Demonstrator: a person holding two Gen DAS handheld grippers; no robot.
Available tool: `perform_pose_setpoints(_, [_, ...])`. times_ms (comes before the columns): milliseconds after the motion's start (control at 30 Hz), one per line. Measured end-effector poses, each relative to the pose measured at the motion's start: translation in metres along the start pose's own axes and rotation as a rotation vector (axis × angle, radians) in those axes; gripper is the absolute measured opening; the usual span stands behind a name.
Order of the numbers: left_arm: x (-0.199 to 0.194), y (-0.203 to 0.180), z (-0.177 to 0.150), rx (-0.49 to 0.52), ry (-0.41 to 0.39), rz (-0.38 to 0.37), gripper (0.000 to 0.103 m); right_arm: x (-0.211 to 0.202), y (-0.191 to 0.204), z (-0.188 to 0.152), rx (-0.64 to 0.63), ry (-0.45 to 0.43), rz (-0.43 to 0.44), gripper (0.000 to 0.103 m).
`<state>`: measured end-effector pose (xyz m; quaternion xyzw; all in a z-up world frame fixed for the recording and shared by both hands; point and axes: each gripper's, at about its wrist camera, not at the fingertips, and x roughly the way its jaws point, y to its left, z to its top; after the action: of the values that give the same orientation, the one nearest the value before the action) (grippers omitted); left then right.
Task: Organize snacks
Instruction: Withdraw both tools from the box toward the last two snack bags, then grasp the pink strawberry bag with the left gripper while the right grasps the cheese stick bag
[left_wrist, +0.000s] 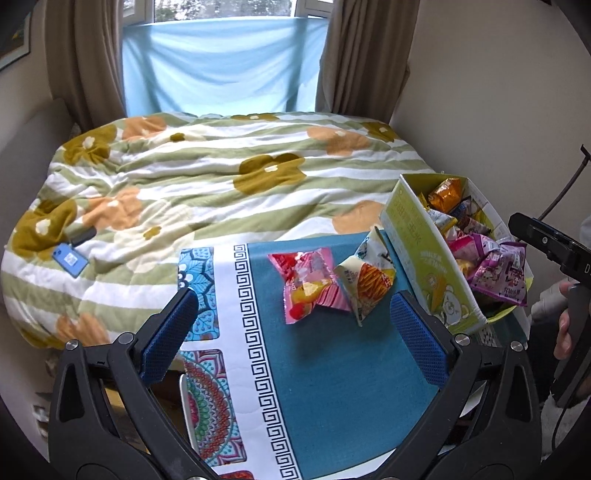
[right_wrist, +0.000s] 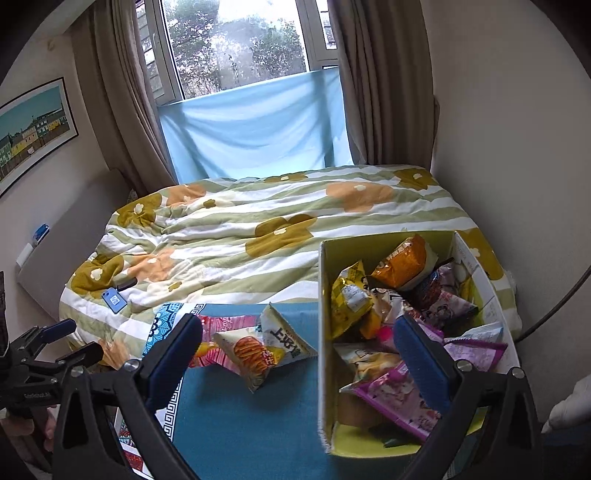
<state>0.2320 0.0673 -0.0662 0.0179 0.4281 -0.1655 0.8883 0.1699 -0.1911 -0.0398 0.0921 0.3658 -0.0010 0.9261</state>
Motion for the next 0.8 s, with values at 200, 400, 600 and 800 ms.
perform_pose_setpoints(200, [0.042,0.027,0.008,0.073,0.055,-0.089,0.103,0.023,0.039,-0.023,0.09,0.011,-0.024,0.103])
perform_pose_setpoints(400, [0.099,0.042,0.016,0.085,0.115,-0.159,0.103,0.063,0.058,-0.046,0.228,0.059,-0.007,0.103])
perform_pose_setpoints(600, [0.168,0.046,0.015,0.041,0.211,-0.251,0.103,0.109,0.061,-0.065,0.377,0.085,-0.002,0.103])
perform_pose_setpoints(800, [0.219,0.038,0.009,0.022,0.281,-0.323,0.103,0.141,0.043,-0.082,0.532,0.072,-0.053,0.103])
